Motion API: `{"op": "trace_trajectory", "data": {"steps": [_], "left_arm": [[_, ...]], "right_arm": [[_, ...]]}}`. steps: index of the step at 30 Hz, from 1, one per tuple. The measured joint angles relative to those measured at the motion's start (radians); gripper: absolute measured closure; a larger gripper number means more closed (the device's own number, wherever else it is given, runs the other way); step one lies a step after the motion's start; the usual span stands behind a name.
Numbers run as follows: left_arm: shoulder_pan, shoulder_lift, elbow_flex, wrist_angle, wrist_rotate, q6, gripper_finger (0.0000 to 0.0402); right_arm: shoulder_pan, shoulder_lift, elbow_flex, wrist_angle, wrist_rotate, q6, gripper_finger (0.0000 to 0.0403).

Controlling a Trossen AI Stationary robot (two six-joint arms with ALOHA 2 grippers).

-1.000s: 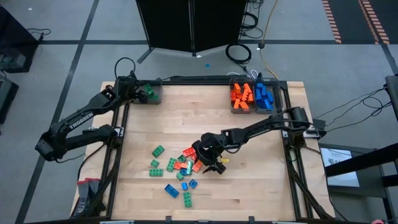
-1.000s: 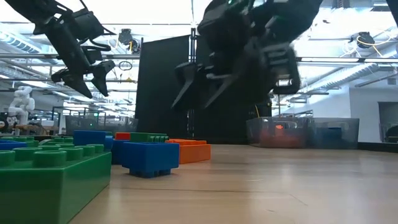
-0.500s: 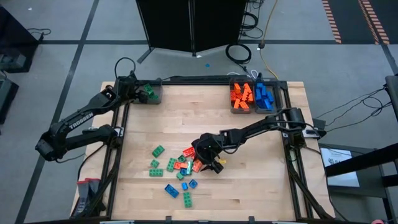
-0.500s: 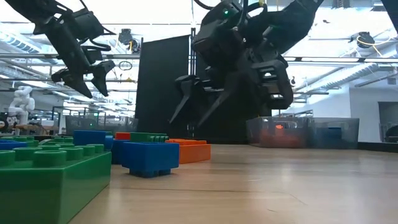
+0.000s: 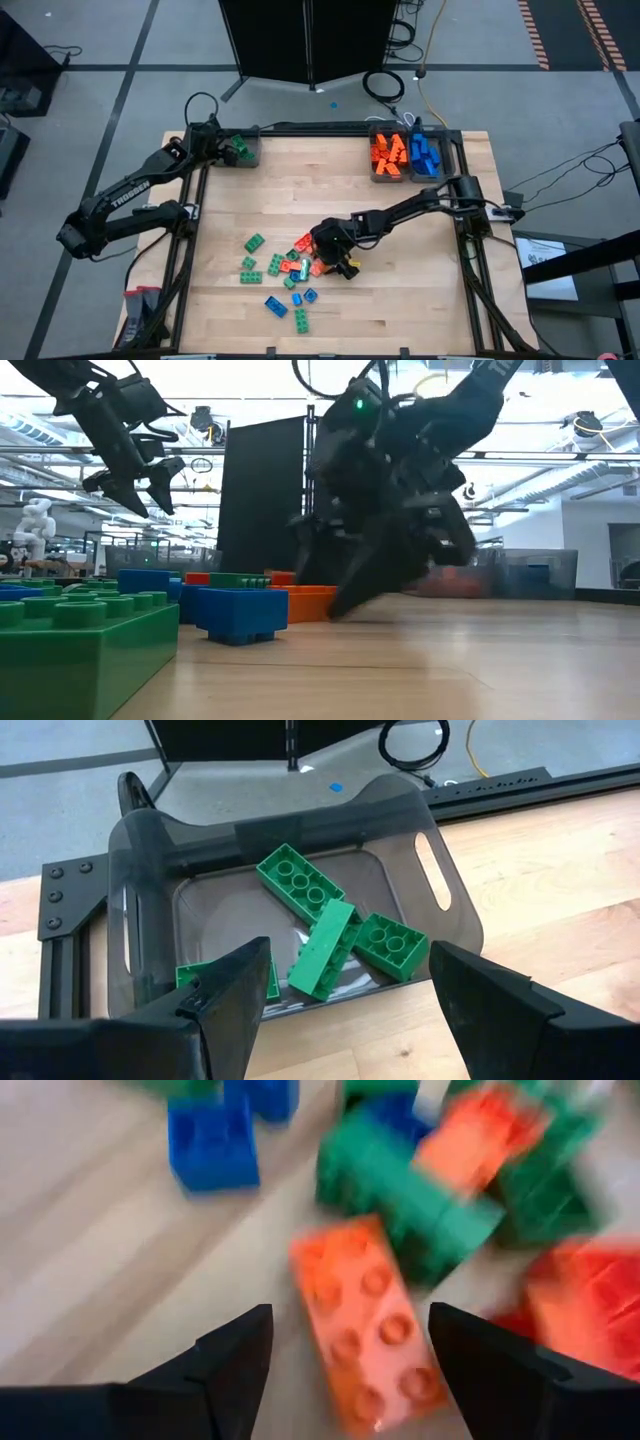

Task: Sort blocks
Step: Put the orange game piece into the middle black bin

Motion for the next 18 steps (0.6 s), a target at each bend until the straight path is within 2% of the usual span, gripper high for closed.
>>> {"op": "trace_trajectory", "data": {"steps": [10,14,18], "left_arm": [[-0.001,0.000,0.000,-0.011,0.000,0.000,0.0125],[-0.001,0.000,0.000,-0.011,0.000,0.000,0.0125],[-0.001,0.000,0.000,-0.012,0.000,0.000,0.0125]], "right_arm": [[0.000,0.025,0.002,0.014,0.023,0.040,0.0147],[0.002,0.025,0.002,0.023,0.039,0.058,0.0190],[0.008,0.025,0.002,0.024,0.048,0.083,0.0268]]}}
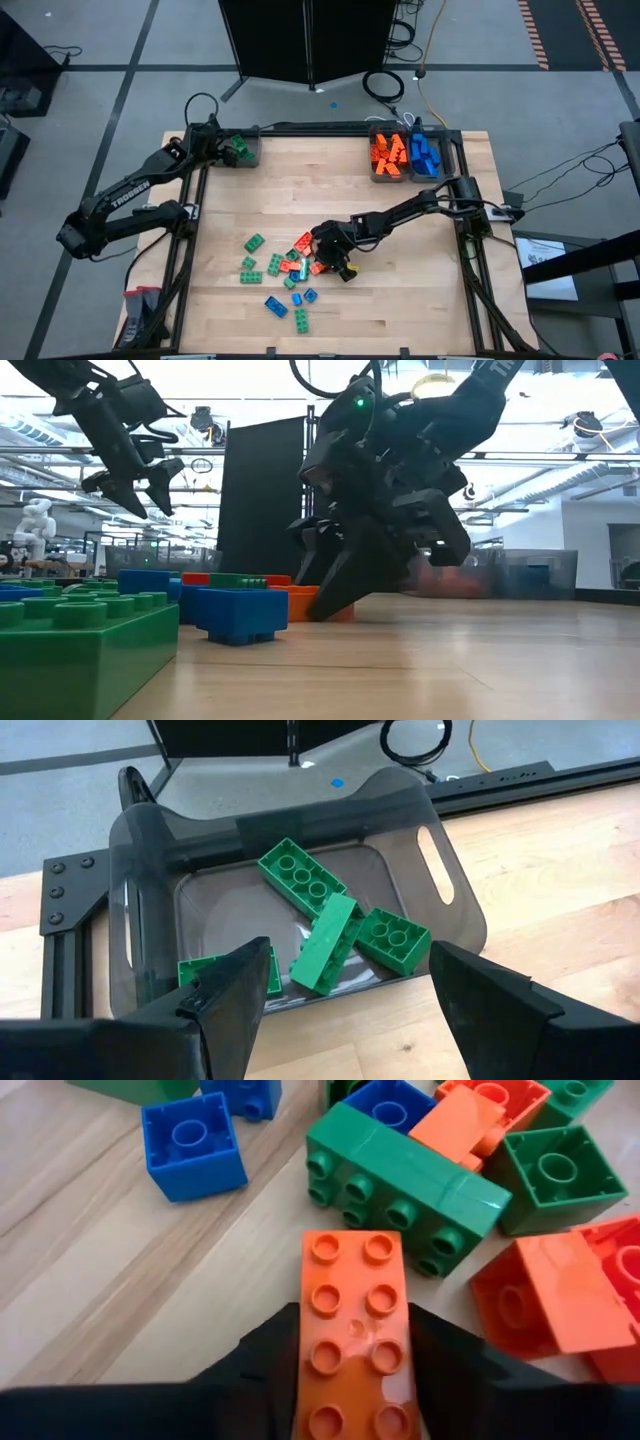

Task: Sort blocks
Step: Put the orange game piece into the middle black bin

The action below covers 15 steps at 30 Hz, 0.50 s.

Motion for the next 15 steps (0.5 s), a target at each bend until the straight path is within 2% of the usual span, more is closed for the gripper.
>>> {"op": "trace_trajectory", "data": {"steps": [1,8,15], "left_arm": [[0.000,0.000,0.000,0.000,0.000,0.000,0.0125],[0.000,0.000,0.000,-0.001,-0.001,0.000,0.0125],[0.000,0.000,0.000,-0.002,-0.002,0.001,0.0125]], "right_arm": [[0.000,0.000,0.000,-0.001,0.002,0.008,0.0284],[0.000,-0.011,0.000,-0.025,0.018,0.112,0.0283],[-0.022,-0.101,-0.003,-0.178,0.065,0.123,0.0283]]}}
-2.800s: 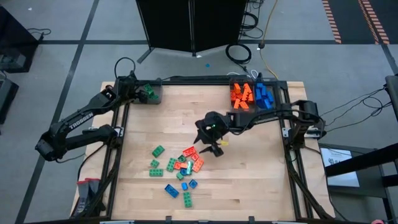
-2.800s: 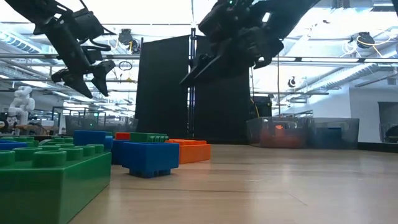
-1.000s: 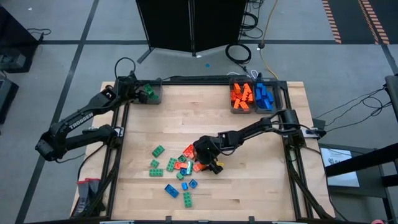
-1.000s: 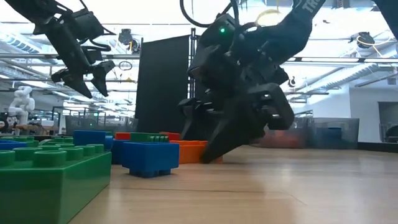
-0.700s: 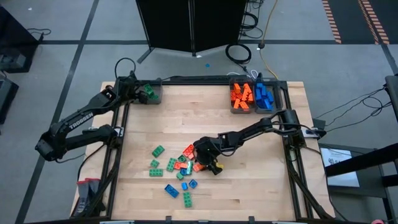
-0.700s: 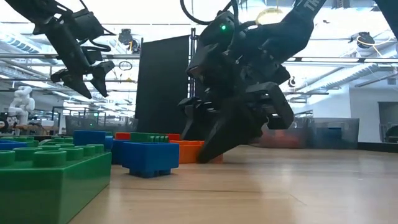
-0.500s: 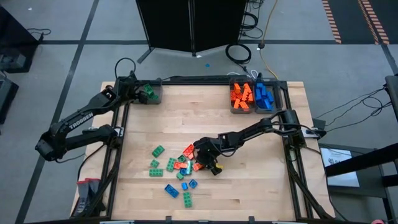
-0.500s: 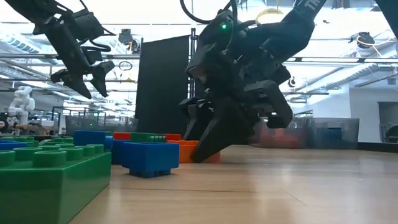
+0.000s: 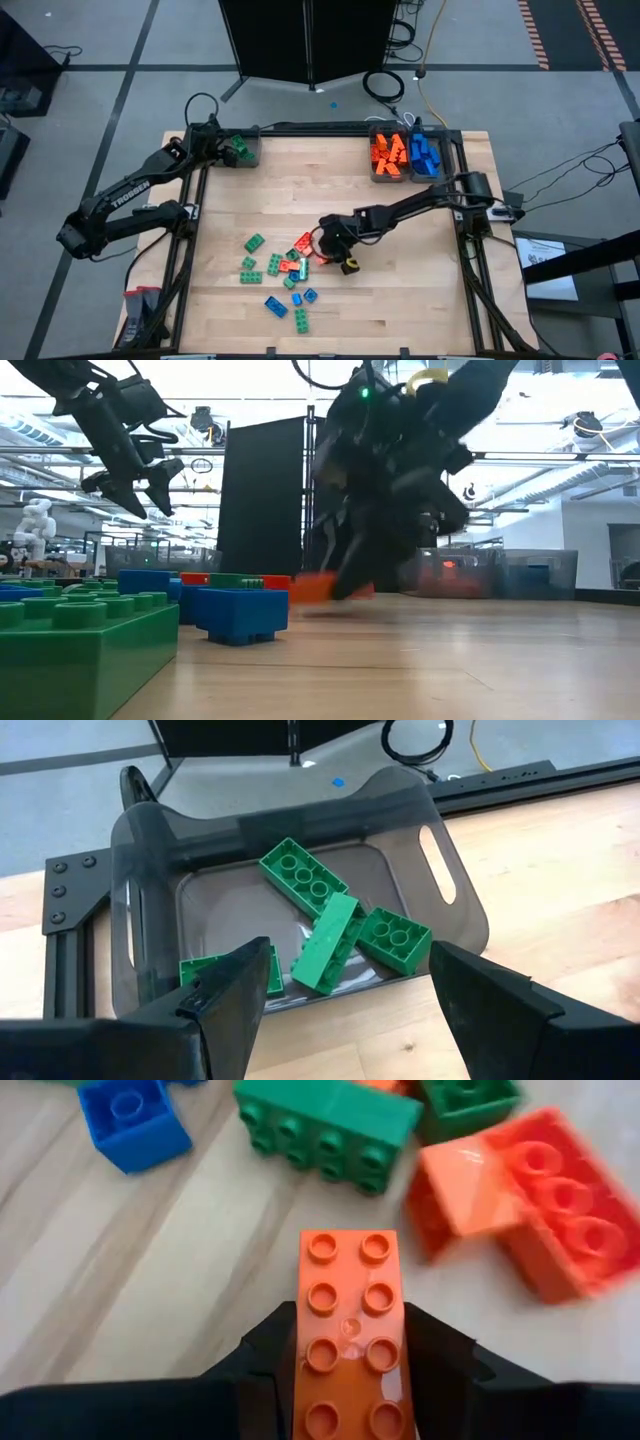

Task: Sort blocks
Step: Put the orange game piece into the middle black bin

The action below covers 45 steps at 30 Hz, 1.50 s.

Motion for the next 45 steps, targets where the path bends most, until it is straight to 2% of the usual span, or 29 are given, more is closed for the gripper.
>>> {"op": "trace_trajectory", "data": {"steps": [8,11,22,36,45], "left_arm": [[0.000,0.000,0.000,-0.003,-0.002,0.019,0.0125],[0.000,0.000,0.000,-0.002,-0.002,0.018,0.0125],[0.000,0.000,0.000,-0.003,-0.002,0.017,0.0125],[-0.001,0.001,0.000,-0.030,0.000,0.017,0.0125],[-0.001,0.001,0.000,-0.040,0.001,0.017,0.0125]], "right_arm": [[-0.046,-0.177,0.001,-0.092,0.001,-0.002,0.0283],[-0.084,-0.232,0.002,-0.136,0.064,0.004,0.0283],[-0.350,-0.380,0.002,-0.188,0.168,0.052,0.0283],[-0.686,-0.385,0.002,-0.364,0.178,0.059,0.0283],[-0.812,-0.384,0.002,-0.512,0.202,0.040,0.0283]]}}
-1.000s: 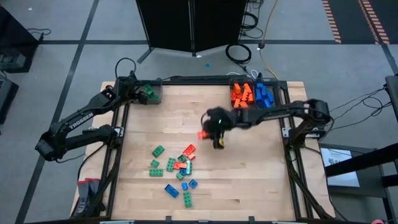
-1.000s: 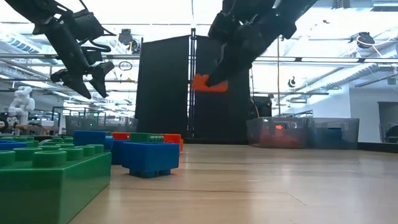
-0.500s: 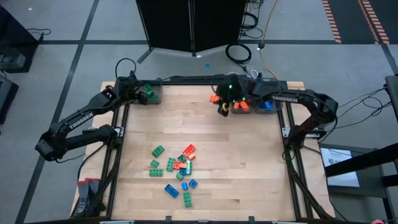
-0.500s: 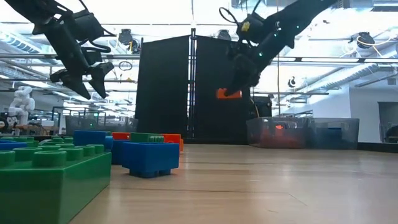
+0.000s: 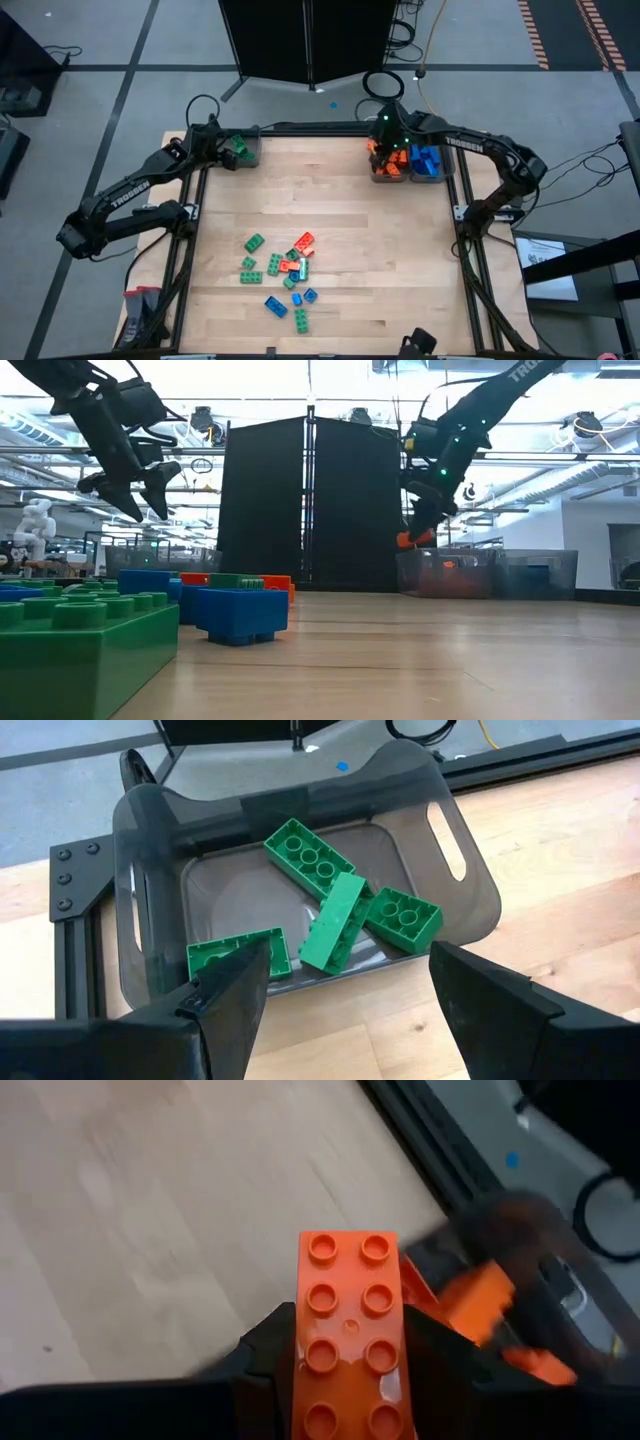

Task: Sort blocks
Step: Put the orange game piece into the middle black bin

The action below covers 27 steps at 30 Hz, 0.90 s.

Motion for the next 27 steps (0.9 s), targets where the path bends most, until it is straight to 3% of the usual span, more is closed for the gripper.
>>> {"op": "trace_trajectory", "data": {"steps": [14,22,27], "left_arm": [[0.000,0.000,0.000,0.001,0.000,0.009,0.0125],[0.000,0.000,0.000,0.003,-0.001,0.025,0.0125],[0.000,0.000,0.000,0.004,-0.002,0.027,0.0125]], "right_arm": [[-0.063,-0.013,-0.040,-0.132,-0.009,-0.095,0.0283],[-0.066,-0.021,-0.209,0.002,-0.065,-0.104,0.0283],[-0.068,-0.019,-0.231,0.037,-0.063,-0.094,0.0283]]}}
